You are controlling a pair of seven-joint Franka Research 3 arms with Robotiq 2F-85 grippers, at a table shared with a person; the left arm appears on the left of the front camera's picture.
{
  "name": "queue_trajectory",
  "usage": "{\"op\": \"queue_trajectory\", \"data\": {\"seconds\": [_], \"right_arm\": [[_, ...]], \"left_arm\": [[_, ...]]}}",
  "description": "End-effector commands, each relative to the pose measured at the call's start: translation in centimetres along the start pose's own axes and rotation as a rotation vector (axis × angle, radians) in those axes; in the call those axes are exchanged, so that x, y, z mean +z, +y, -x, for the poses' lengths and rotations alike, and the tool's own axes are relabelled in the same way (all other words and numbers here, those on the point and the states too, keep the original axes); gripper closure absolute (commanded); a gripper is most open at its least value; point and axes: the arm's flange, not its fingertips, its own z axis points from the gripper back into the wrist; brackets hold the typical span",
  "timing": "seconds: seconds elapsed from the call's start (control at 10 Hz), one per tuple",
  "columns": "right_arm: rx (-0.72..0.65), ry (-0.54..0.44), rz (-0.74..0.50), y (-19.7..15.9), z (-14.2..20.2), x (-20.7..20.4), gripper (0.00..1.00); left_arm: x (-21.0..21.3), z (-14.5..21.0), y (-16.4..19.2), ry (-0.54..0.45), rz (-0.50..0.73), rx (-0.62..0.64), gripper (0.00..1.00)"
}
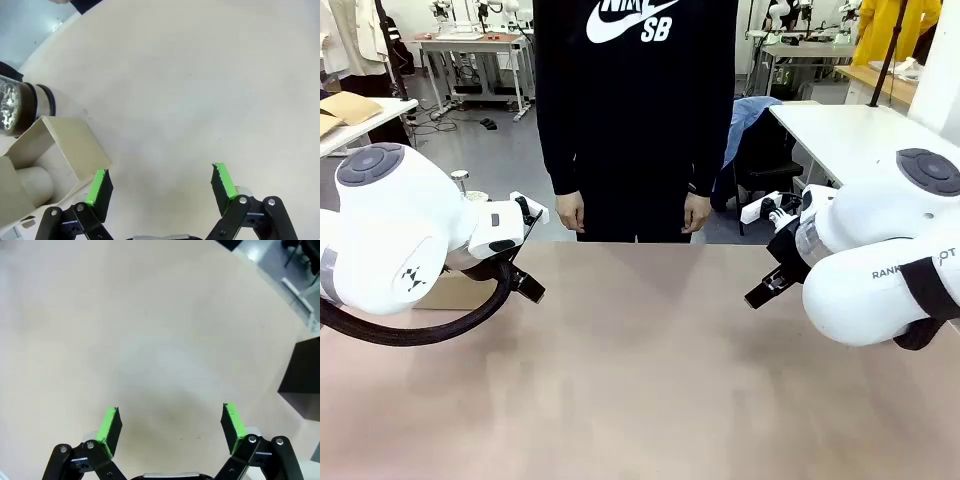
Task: Pour a drink into a cup and package it in a carrier.
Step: Pick up the 600 ml Paper Cup and place it in the middle top area of the table.
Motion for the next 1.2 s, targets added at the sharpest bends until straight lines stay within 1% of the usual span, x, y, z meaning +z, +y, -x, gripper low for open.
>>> {"op": "queue_trajectory", "data": {"seconds": [0.0, 0.9, 1.1], "right_arm": [[0.000, 0.000, 0.000, 0.0, 0.0, 0.0, 0.00], [0.001, 0.000, 0.000, 0.0, 0.0, 0.0, 0.00], [-0.014, -0.006, -0.047, -3.9, -4.2, 4.9, 0.00]], "left_arm": [[0.0, 0.0, 0.0, 0.000, 0.000, 0.000, 0.00], [0.0, 0.0, 0.0, 0.000, 0.000, 0.000, 0.00], [0.0, 0.0, 0.0, 0.000, 0.000, 0.000, 0.00]]}}
